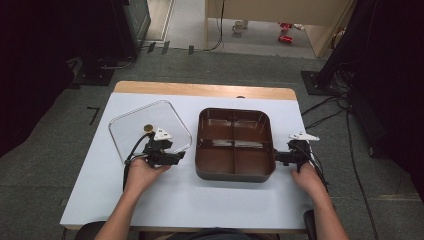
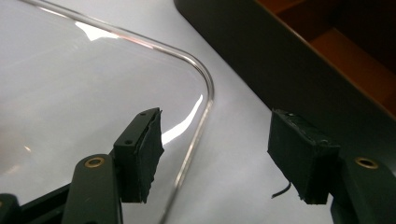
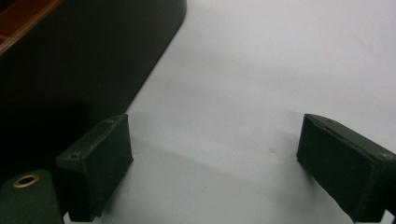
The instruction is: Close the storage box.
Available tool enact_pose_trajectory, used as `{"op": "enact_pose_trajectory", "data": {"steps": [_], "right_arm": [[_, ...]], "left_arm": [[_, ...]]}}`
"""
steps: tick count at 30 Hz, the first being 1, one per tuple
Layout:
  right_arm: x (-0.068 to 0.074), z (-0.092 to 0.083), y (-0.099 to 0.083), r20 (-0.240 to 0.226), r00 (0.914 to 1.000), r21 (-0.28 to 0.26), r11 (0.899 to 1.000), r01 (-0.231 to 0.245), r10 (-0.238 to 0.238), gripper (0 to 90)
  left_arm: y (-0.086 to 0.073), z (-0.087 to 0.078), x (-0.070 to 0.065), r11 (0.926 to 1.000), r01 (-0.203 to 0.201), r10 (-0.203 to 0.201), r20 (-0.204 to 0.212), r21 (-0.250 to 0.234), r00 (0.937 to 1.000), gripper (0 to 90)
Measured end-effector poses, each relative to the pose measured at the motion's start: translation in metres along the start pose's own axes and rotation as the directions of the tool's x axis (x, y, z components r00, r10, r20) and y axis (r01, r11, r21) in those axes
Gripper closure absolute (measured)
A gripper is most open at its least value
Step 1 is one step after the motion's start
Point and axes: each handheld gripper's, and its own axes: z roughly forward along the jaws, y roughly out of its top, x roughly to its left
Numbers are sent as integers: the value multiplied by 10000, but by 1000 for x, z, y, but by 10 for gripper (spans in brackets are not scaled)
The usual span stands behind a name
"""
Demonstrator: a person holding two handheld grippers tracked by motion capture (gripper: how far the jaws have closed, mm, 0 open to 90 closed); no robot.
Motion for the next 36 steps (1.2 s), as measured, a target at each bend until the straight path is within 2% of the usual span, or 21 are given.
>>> {"op": "enact_pose_trajectory", "data": {"steps": [4, 12, 15, 19, 21, 24, 28, 33, 36], "right_arm": [[0, 0, 0, 0, 10000, -3, 10000, -11, 11, 98], [0, 0, 0, -1, 10000, 3, 10000, -4, 4, 97], [0, 0, 0, -3, 10000, 5, 10000, -4, 4, 98], [0, 0, 0, -4, 10000, 3, 10000, -2, 2, 97], [0, 0, 0, -3, 10000, 3, 10000, -1, 1, 98], [0, 0, 0, -2, 10000, 4, 10000, -2, 2, 97], [0, 0, 0, -2, 10000, 3, 10000, -3, 3, 97], [0, 0, 0, -2, 10000, 5, 10000, -1, 1, 98], [0, 0, 0, -1, 10000, 5, 10000, 4, -4, 98]], "left_arm": [[4, 2, 8, 9998, 150, -150, 11, 104, 9999, 354], [12, -2, 27, 9992, 376, -379, -296, -129, 9988, 349], [15, -3, 34, 9998, 200, -201, -542, -25, 9983, 348], [19, -3, 45, 9992, 408, -409, -653, -25, 9970, 351], [21, -5, 50, 9979, 612, -623, -668, -188, 9958, 352], [24, -7, 60, 9973, 678, -698, -772, -289, 9946, 357], [26, -9, 75, 9951, 902, -948, -1251, -416, 9876, 374], [27, -9, 87, 9930, 1084, -1144, -1487, -479, 9823, 371], [25, -7, 93, 9929, 1110, -1170, -1790, -429, 9769, 371]]}}
